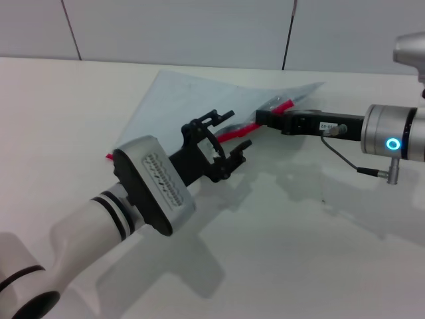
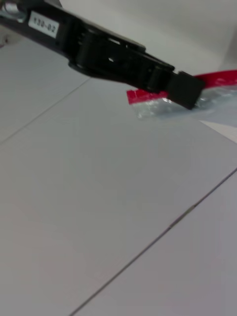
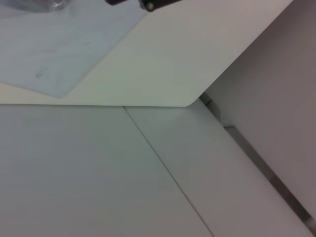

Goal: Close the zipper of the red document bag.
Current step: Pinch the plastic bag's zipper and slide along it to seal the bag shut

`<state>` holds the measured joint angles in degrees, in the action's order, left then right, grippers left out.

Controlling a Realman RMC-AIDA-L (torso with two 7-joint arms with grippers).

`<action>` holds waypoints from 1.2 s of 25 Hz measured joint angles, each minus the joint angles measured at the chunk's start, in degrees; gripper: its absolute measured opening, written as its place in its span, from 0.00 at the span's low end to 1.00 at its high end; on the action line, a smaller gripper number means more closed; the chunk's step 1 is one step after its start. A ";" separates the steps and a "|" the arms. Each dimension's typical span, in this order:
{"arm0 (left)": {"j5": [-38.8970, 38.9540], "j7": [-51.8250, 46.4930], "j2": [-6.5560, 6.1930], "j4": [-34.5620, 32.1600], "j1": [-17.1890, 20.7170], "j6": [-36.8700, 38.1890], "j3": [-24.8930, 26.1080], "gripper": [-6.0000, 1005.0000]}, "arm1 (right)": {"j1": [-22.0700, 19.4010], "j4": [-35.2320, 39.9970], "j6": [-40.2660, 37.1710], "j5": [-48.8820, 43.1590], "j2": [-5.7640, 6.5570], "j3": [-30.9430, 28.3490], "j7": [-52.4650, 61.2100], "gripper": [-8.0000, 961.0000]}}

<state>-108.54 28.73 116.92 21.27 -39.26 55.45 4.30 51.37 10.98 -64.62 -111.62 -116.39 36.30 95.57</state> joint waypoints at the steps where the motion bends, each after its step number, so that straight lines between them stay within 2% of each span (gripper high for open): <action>1: 0.04 0.72 0.01 0.28 0.00 -0.01 -0.01 0.56 | 0.12 -0.17 0.00 0.00 -0.01 0.00 -0.06 0.03; 17: 0.71 12.28 0.14 3.16 1.53 0.66 0.45 0.55 | 0.00 -0.43 0.67 0.00 0.03 -0.09 -0.21 0.03; 22: 1.52 15.92 0.15 3.82 2.34 2.22 0.48 0.47 | -0.05 -0.43 0.73 0.00 0.03 -0.09 -0.21 0.03; 30: 2.80 16.35 0.10 3.48 2.47 2.70 0.53 0.33 | -0.12 -0.51 0.66 0.00 0.03 0.04 -0.32 0.03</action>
<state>-105.73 45.07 117.03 24.75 -36.78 58.15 4.83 51.26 10.47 -63.96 -111.61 -116.36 36.34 95.24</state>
